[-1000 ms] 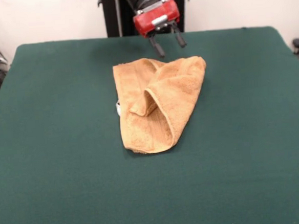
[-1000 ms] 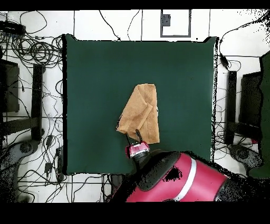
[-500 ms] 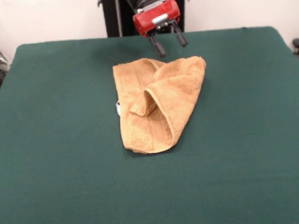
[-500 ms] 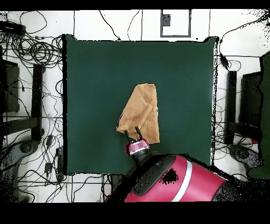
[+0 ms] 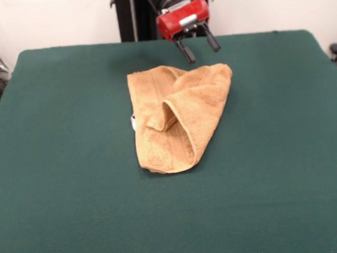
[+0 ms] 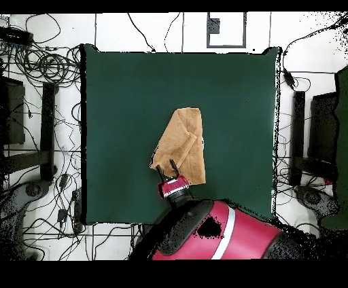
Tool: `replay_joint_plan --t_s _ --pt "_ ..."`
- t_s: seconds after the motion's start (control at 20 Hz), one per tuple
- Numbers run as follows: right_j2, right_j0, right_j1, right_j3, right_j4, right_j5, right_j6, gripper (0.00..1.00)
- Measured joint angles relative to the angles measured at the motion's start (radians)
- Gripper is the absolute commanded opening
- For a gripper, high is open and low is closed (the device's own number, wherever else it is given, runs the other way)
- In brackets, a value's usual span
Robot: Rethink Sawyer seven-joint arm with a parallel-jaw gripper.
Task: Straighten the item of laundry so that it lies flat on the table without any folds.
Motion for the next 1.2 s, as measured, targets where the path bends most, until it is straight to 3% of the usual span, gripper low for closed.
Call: replay_joint_plan --t_s 0.4,0.55,0.6,0.7,0.75,1.0,1.15,1.2 --pt "0.007 0.031 -0.004 -0.007 -0.026 0.053 0.001 1.00" --pt "0.055 0.031 -0.018 -0.009 -0.160 0.156 0.043 1.00" --pt "0.094 0.029 -0.029 -0.010 -0.243 0.205 0.090 1.00" --pt "0.138 0.026 -0.039 -0.009 -0.329 0.250 0.155 1.00" --pt "0.199 0.021 -0.049 -0.007 -0.422 0.298 0.262 1.00" --pt "0.313 0.013 -0.049 -0.006 -0.519 0.340 0.529 1.00" --pt "0.370 0.016 -0.033 -0.005 -0.512 0.340 0.724 1.00" --pt "0.372 0.017 -0.032 -0.005 -0.507 0.340 0.740 1.00"
